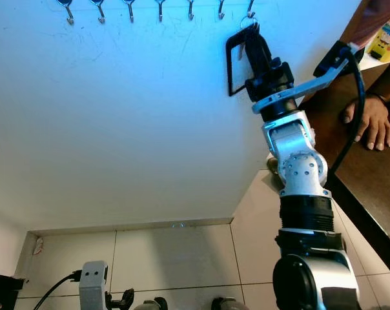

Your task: Hang keys on a hook

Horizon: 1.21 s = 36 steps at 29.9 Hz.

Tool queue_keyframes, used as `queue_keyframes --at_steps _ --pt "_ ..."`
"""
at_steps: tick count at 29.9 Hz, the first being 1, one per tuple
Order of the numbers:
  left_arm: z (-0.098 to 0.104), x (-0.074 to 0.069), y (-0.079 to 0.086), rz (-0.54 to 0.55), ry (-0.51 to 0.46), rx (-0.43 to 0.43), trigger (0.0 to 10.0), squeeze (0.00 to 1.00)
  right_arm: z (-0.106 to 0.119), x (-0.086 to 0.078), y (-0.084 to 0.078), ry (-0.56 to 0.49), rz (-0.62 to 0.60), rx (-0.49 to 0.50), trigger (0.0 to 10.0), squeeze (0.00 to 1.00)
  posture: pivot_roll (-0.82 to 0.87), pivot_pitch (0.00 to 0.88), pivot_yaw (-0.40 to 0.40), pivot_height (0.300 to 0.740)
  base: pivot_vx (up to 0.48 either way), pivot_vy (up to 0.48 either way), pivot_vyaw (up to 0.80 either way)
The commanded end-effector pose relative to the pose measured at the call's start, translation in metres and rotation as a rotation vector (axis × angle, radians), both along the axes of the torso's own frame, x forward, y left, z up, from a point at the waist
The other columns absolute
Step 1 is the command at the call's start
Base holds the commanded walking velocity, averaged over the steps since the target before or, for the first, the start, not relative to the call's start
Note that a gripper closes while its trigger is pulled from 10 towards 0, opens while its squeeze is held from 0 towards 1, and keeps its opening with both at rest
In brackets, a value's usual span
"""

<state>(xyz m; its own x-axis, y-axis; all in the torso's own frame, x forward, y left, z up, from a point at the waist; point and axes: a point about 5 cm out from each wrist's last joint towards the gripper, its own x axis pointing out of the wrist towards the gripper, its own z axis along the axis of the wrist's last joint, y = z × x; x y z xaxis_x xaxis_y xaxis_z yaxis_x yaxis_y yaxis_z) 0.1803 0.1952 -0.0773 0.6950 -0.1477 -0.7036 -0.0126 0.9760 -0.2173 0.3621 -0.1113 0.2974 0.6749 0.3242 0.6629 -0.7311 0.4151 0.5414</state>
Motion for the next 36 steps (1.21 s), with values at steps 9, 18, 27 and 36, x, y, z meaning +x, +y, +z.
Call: queue_keyframes --at_steps 9,18,27,36 --pt "-0.004 -0.008 -0.001 -0.007 0.026 0.000 10.0 0.00 -0.001 -0.004 0.007 -0.016 0.020 -0.028 10.0 0.00 -0.03 0.140 0.072 0.740 0.000 0.000 0.00" --pt "-0.003 -0.007 0.000 -0.014 0.026 0.003 10.0 0.00 -0.004 -0.005 0.007 -0.021 0.008 -0.042 10.0 1.00 -0.04 0.139 0.077 0.740 0.000 0.000 0.00" --pt "-0.004 -0.008 -0.001 -0.016 0.029 0.001 10.0 0.00 -0.004 -0.007 0.006 -0.029 0.006 -0.042 10.0 1.00 -0.04 0.141 0.079 0.740 0.000 0.000 0.00" --pt "-0.004 -0.008 0.000 -0.015 0.034 0.001 10.0 0.00 -0.015 -0.013 0.009 -0.022 0.038 -0.048 10.0 1.00 -0.05 0.142 0.079 0.740 0.000 0.000 0.00"
